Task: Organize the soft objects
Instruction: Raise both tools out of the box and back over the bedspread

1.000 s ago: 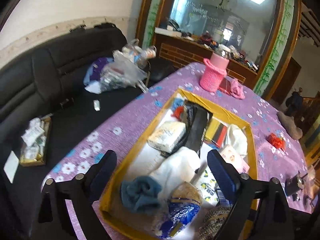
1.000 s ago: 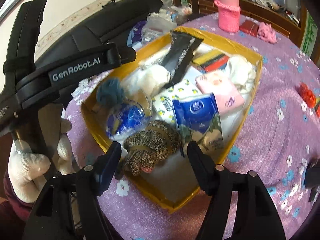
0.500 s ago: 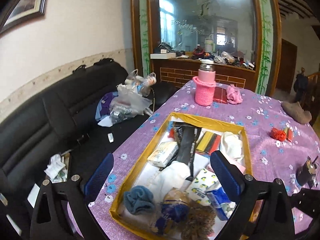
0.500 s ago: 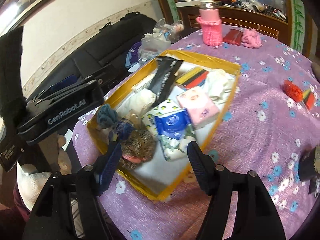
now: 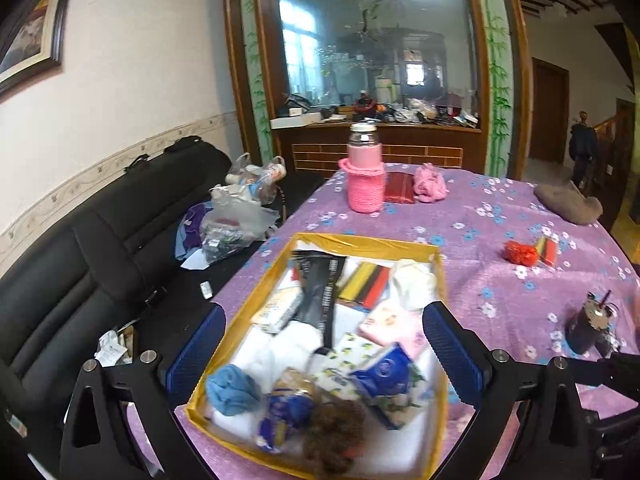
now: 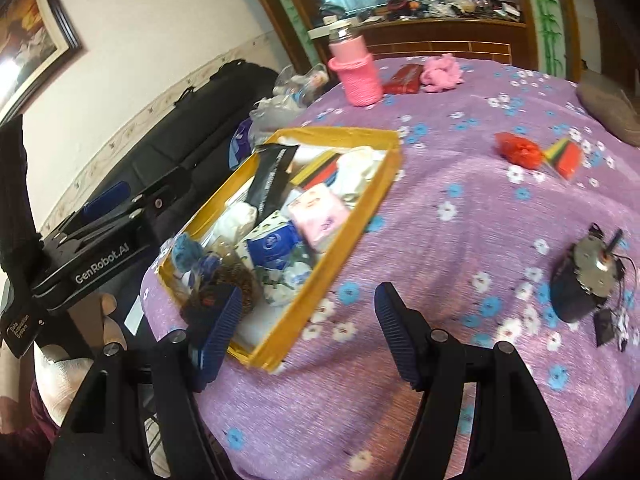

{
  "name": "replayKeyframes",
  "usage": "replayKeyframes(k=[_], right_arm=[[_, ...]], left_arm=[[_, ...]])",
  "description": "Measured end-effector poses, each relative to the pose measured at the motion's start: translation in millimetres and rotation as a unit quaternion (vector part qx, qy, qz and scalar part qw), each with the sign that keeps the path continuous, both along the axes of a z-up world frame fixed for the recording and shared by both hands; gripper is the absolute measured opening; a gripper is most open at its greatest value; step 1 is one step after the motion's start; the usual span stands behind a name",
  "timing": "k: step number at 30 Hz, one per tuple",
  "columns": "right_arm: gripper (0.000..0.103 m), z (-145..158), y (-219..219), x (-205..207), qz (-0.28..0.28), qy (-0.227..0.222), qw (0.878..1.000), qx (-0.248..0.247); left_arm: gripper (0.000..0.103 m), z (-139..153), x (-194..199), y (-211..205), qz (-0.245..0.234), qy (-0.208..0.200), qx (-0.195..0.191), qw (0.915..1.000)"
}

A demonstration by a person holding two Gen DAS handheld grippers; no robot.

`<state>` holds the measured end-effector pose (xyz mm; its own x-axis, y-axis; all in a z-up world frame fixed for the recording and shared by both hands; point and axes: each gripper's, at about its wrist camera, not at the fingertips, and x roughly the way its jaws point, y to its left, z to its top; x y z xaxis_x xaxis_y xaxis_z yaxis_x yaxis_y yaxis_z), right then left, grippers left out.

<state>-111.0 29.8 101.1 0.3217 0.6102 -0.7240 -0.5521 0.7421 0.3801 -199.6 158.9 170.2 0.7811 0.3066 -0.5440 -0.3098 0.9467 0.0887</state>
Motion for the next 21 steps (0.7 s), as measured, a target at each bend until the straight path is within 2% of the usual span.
replayKeyframes(k=[21], right_arm=[[0.068, 1.3, -130.0, 23.3, -0.122, 0.007, 0.992, 0.045]], left_arm=[[0.102, 5.1, 18.4, -102.1, -0.076, 0.032, 0.038, 0.9959]])
